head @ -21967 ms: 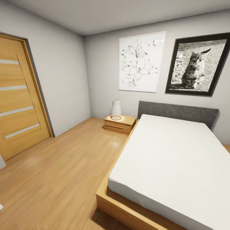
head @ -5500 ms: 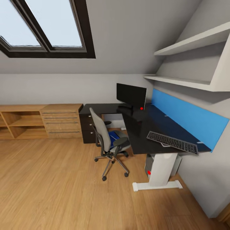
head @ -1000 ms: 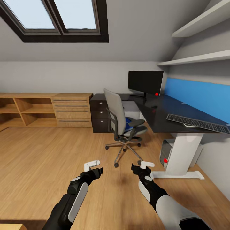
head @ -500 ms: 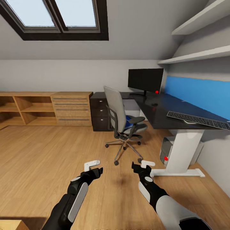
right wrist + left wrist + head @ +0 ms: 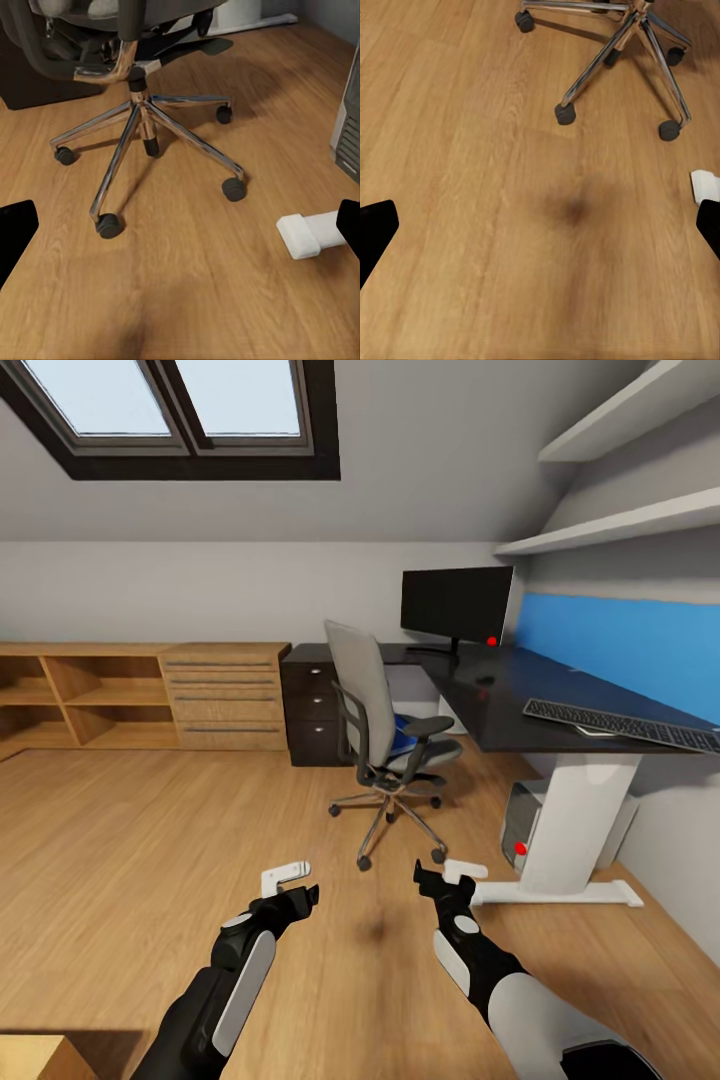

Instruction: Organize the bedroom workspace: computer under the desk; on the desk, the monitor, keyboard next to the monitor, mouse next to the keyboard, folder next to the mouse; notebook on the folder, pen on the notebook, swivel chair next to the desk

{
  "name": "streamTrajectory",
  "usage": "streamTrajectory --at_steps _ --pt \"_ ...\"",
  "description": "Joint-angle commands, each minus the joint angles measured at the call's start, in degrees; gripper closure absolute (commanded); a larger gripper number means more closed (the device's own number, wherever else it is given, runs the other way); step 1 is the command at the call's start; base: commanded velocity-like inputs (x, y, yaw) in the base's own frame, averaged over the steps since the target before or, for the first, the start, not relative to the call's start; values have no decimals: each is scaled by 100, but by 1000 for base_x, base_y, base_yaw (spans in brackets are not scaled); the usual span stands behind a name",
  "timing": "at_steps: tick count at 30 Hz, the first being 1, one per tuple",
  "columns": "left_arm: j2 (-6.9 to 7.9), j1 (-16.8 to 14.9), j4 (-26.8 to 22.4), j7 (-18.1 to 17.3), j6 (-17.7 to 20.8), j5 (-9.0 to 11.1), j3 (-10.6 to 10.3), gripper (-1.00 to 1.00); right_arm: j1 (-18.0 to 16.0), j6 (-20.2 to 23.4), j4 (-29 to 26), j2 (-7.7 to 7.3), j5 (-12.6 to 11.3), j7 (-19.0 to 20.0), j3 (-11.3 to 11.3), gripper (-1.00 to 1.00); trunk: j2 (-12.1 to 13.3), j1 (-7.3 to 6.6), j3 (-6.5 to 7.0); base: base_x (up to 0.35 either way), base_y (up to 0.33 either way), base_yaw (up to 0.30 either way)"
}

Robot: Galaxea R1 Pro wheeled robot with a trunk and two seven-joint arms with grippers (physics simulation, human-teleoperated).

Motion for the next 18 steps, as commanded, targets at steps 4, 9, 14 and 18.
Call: streamTrajectory --at_steps 4,9,14,18 --pt "1 -3 -7 59 13 60 -8 -100 -4 -83 12 2 -57 -37 51 -100 -164 87 -74 0 0 -40" --pt "1 -3 -7 60 13 60 -8 -100 -3 -100 14 4 -57 -38 51 -100 -285 153 -107 0 0 -168" --pt "3 -3 29 55 16 70 -8 -100 -3 -104 14 4 -57 -38 51 -100 -285 153 -95 0 0 -144" --pt "88 -3 239 60 -6 73 7 -100 -3 -104 25 5 -57 -38 51 -100 -285 153 -94 0 0 -24"
